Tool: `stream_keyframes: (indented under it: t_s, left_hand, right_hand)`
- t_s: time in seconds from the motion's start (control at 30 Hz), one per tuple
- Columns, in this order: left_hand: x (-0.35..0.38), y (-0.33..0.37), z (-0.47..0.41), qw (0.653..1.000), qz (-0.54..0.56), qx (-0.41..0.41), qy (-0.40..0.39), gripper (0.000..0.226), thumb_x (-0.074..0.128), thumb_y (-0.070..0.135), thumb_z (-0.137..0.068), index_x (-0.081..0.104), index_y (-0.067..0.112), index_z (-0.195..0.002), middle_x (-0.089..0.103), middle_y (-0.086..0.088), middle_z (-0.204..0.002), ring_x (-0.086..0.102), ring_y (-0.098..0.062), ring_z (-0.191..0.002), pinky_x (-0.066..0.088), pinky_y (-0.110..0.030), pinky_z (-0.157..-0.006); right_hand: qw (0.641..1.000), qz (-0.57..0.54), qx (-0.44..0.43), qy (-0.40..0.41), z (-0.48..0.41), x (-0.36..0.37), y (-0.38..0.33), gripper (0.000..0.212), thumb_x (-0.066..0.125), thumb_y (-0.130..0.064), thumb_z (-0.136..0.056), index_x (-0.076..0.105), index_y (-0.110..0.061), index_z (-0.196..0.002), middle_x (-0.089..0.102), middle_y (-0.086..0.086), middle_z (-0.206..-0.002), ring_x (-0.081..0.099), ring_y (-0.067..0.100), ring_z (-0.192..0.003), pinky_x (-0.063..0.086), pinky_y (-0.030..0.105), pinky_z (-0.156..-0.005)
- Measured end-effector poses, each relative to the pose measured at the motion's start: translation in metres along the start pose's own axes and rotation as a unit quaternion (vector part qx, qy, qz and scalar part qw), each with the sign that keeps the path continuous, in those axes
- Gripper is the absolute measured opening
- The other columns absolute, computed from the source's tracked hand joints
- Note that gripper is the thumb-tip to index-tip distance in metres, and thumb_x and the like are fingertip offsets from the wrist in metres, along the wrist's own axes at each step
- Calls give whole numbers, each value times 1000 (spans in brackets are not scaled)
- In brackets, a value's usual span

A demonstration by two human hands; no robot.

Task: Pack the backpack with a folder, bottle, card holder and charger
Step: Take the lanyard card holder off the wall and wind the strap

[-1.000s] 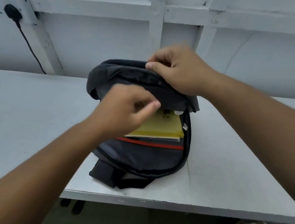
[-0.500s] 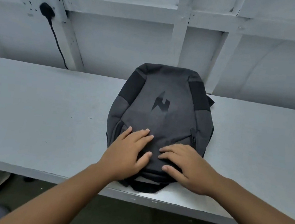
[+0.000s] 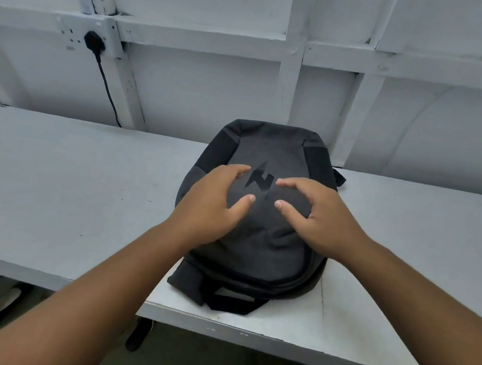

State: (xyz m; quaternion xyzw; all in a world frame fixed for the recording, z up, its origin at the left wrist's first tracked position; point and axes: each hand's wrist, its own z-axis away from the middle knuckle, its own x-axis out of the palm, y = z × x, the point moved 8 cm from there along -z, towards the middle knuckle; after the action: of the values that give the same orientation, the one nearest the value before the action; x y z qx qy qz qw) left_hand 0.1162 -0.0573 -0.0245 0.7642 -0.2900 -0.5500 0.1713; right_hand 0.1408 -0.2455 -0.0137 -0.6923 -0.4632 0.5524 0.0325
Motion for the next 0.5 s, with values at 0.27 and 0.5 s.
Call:
stream_keyframes:
  t_s: [0.27,0.5]
  left_hand:
    - [-7,18,13,998,-3,-33,46,45,58,45,-97,53,31,-140,57,15,-137,51,0,-124,43,-24,-103]
    - [12,46,0,998,8,-37,56,41,60,44,-98,57,29,-136,58,18,-127,52,5,-117,38,-9,-92]
  right_hand:
    - [998,-46,-31,-29,-14,-6,3,40,62,-44,-94,60,-31,-132,62,-19,-131,52,-5,-123,40,17,-103]
    - [996,-88,-26,-23,-7,-17,20,43,61,-47,-92,60,-33,-133,61,-20,-133,51,-6,-126,41,20,-105]
